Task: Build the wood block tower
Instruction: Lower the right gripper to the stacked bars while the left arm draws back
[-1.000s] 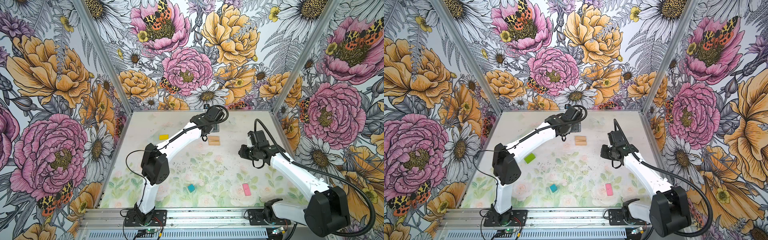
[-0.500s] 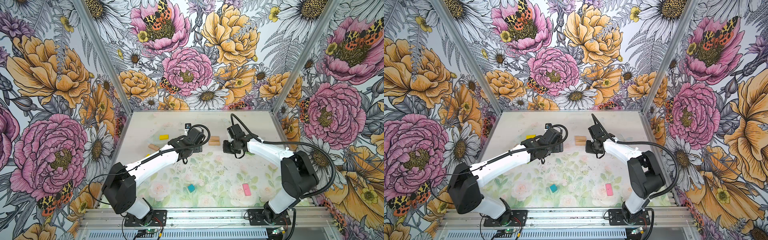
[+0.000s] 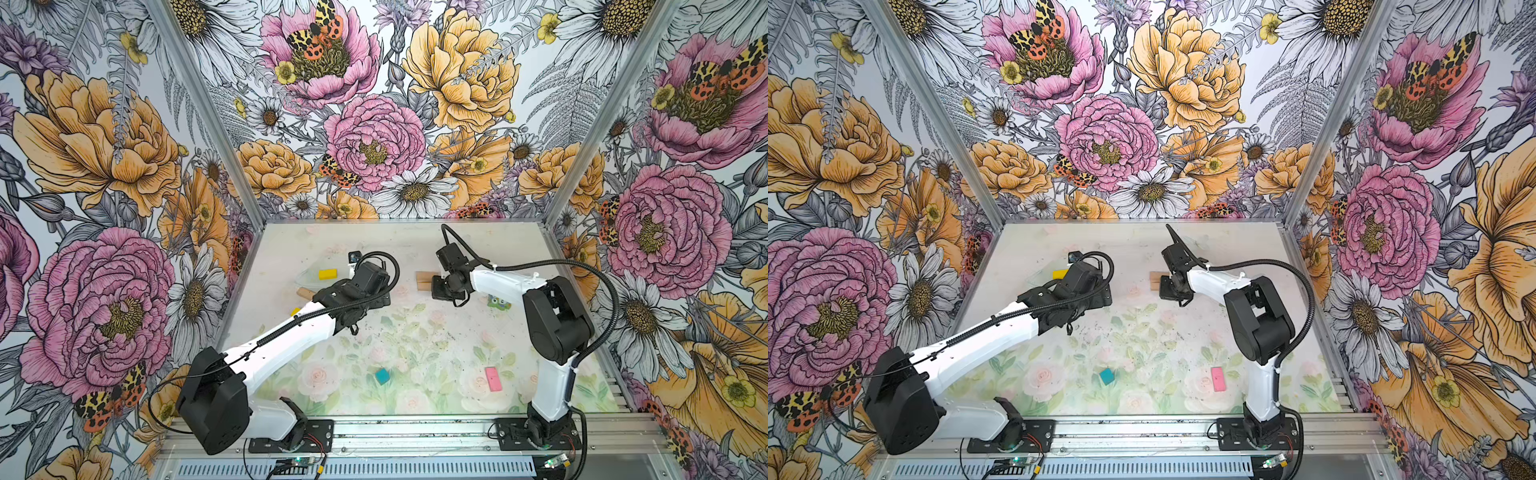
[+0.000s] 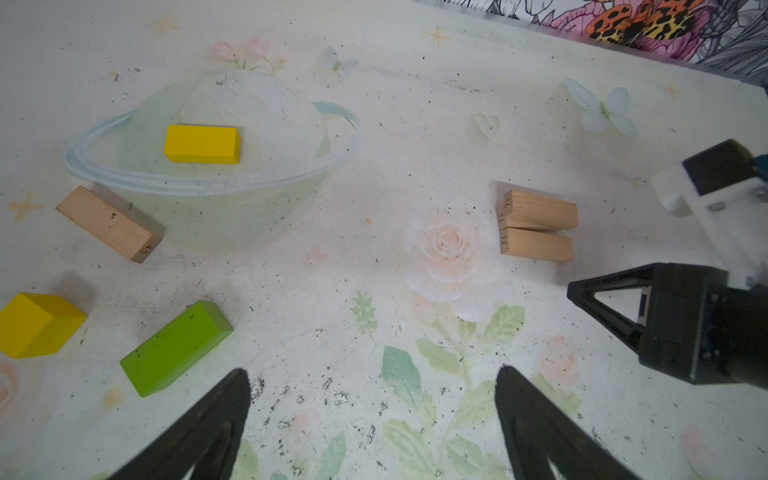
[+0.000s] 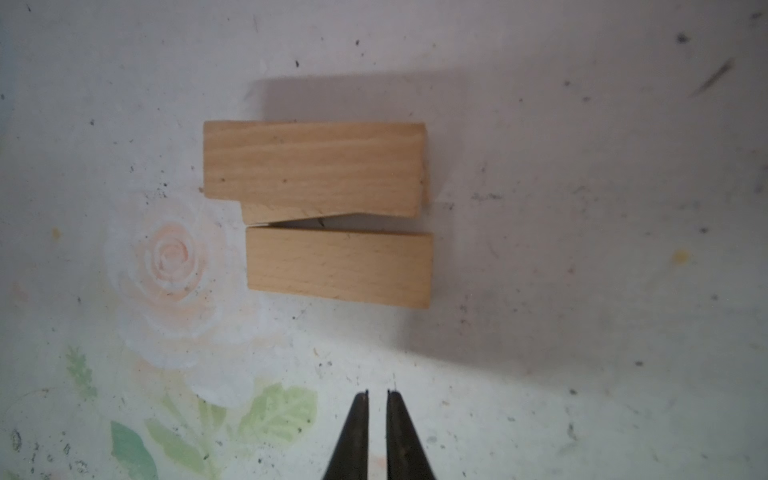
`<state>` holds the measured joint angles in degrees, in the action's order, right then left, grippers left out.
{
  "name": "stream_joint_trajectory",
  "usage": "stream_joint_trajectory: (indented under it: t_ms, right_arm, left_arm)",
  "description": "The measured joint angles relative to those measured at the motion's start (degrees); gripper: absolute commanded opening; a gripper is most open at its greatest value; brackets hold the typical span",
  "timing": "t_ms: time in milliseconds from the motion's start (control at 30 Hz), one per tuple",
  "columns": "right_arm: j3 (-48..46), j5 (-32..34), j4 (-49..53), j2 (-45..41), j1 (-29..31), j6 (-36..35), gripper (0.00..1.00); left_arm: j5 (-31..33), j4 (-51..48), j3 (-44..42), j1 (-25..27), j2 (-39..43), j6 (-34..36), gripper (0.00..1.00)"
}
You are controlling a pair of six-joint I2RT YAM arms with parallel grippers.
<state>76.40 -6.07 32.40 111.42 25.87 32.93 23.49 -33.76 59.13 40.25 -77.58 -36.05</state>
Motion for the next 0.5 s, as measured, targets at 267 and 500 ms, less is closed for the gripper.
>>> stream_joint_trajectory:
  t_ms: [267,500]
  right_arm:
    - [2.7,0.0,0.0,3.8,0.0,-0.3,0.13]
    - [3.5,0.3,0.2,4.7,-0.1,-1.0,0.13]
  left_arm:
    - [-1.7,1.3,0.0,0.0,0.1,0.0,0.99]
    - [-2.1,1.9,0.0,0.0,1.2,0.0,0.99]
